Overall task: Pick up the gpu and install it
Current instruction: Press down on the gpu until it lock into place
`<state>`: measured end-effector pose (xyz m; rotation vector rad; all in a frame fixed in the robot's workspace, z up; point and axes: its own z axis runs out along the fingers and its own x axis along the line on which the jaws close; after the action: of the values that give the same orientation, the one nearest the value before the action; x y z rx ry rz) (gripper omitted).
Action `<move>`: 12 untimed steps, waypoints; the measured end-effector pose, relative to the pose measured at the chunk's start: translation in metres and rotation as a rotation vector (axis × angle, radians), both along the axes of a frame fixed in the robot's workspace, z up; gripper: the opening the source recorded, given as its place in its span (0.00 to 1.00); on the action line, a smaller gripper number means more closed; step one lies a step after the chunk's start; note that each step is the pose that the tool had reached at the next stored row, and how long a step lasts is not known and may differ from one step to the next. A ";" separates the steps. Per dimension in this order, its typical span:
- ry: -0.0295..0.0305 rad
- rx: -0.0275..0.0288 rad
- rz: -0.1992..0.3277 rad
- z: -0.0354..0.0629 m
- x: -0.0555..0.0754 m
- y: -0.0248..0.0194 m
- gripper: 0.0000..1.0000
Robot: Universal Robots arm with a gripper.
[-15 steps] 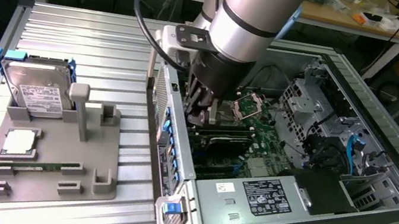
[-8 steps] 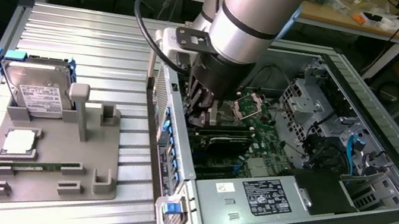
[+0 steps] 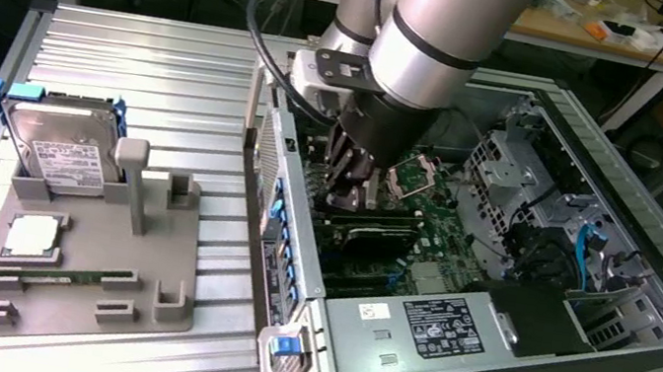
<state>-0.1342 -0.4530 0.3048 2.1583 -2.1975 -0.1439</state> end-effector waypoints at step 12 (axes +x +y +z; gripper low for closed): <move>0.0003 0.0013 0.009 0.0000 0.015 -0.0001 0.11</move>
<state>-0.1192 -0.4531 0.3048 2.1679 -2.1883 -0.1454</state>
